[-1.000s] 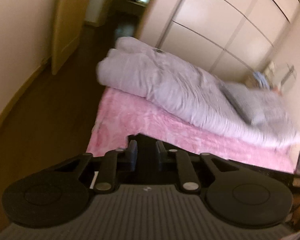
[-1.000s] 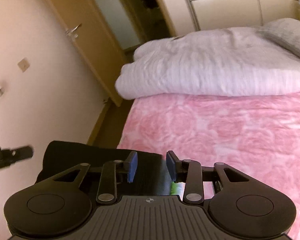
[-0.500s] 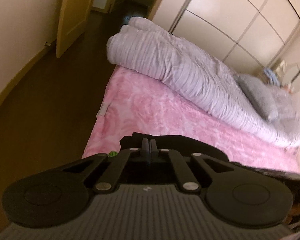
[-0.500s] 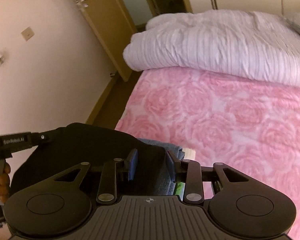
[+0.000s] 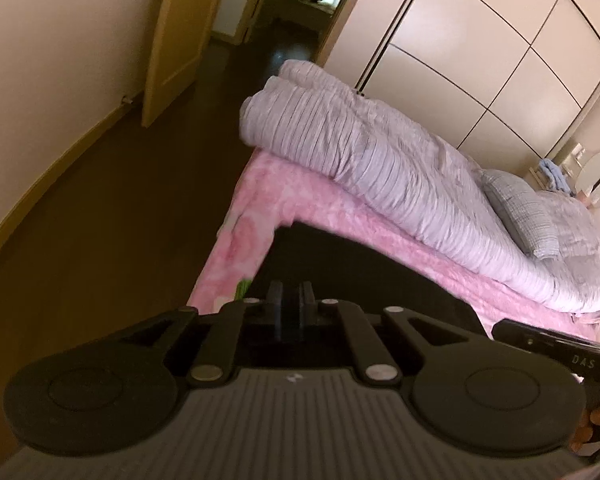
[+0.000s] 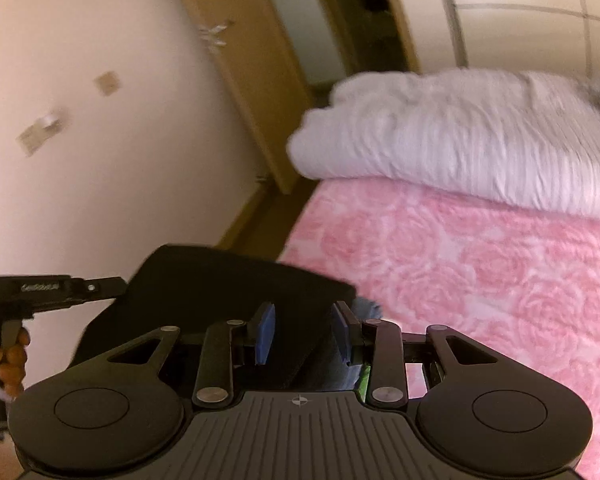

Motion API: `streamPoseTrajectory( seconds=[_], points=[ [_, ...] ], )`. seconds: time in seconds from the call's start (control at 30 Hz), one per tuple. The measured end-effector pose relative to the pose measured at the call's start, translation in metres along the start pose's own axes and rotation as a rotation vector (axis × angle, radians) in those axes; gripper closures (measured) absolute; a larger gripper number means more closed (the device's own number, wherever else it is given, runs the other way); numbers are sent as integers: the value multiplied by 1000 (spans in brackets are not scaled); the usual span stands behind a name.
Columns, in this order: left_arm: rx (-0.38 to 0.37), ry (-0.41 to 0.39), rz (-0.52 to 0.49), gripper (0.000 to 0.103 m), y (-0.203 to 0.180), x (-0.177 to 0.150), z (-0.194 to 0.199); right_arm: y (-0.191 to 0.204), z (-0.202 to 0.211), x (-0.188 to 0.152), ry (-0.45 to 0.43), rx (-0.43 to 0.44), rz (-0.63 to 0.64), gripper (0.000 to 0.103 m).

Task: Fold clothes
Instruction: 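Lower the black stack onto the blue folded clothes with both grippers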

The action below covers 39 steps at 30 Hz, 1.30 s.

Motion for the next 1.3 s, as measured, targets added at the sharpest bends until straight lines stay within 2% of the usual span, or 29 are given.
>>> streamPoseTrajectory(
  seconds=[0.1, 0.27, 0.37, 0.53, 0.73, 0.83, 0.93, 1.07, 1.3],
  points=[
    [11, 17, -1, 100, -3, -26, 24, 20, 19, -17, -2, 29, 89, 67],
    [39, 57, -32, 100, -13, -64, 42, 43, 17, -55, 72, 35, 209, 67],
    [65, 98, -11, 100, -10, -80, 34, 41, 3, -69, 113, 15, 198, 67],
    [88, 96, 38, 97, 3, -94, 24, 42, -8, -75, 132, -7, 199, 68],
    [114, 78, 26, 97, -1, -94, 50, 49, 22, -68, 66, -49, 206, 67],
    [107, 70, 33, 97, -6, -101, 65, 58, 41, -72, 35, -33, 214, 67],
    [121, 77, 32, 95, -10, -107, 62, 63, 42, -85, 71, -17, 212, 67],
    [161, 105, 47, 93, -13, -114, 50, 51, 18, -106, 185, -32, 138, 67],
    [255, 102, -2, 88, -39, -116, 87, 53, 51, -107, 147, -22, 67, 67]
  ],
)
Point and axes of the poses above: each gripper's, at about its wrist camera, not at the fingertips, and z roughly against the way its jaws point, y to its left, x to its top, the point moved 7 cm from there along -z, roughly the way its jaws point, and after that the axes turned 9 degrees about y, right-handed, at the moved point
